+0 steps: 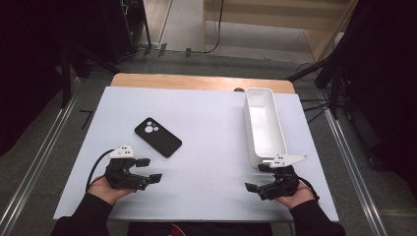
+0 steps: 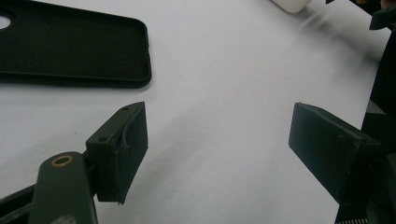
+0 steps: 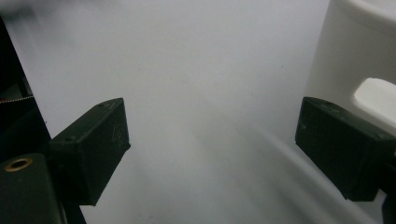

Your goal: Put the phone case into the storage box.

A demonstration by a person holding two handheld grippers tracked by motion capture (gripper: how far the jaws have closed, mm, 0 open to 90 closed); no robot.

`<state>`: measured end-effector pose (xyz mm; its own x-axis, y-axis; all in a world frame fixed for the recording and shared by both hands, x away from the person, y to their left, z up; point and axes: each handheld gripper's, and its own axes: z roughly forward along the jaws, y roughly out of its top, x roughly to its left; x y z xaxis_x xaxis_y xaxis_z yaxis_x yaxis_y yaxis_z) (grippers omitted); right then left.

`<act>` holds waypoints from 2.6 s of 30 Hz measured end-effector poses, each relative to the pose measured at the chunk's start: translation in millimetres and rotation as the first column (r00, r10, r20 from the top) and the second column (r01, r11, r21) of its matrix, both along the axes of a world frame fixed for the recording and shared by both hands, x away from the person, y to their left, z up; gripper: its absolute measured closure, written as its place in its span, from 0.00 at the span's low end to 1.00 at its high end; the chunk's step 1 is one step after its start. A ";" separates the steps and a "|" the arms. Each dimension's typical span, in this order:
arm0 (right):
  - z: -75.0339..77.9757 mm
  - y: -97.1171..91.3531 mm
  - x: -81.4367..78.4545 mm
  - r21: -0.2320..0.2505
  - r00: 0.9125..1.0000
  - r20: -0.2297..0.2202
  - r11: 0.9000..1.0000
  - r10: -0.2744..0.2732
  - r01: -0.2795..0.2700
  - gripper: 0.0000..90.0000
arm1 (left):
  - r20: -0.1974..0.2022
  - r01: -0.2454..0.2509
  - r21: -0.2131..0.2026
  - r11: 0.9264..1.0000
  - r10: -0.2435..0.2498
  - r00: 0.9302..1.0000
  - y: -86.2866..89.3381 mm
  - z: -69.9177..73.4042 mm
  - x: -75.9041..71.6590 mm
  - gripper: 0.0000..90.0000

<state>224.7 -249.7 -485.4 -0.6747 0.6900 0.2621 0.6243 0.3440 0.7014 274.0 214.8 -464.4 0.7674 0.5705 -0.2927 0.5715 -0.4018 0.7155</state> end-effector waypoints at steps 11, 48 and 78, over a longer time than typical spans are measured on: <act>-1.0 1.5 -0.3 -0.006 1.000 0.000 1.000 0.010 -0.010 0.09 | 0.004 -0.015 0.008 1.000 0.015 1.000 -0.2 0.2 0.6 0.21; -2.3 4.0 -0.4 0.011 1.000 -0.004 1.000 0.025 -0.025 0.09 | -0.029 -0.133 0.041 0.990 0.134 0.991 6.2 7.5 18.0 0.29; -1.7 1.7 -0.1 0.034 1.000 0.001 0.999 0.022 -0.022 0.09 | -0.004 -0.124 0.082 0.989 0.125 0.992 -22.4 14.2 58.8 0.29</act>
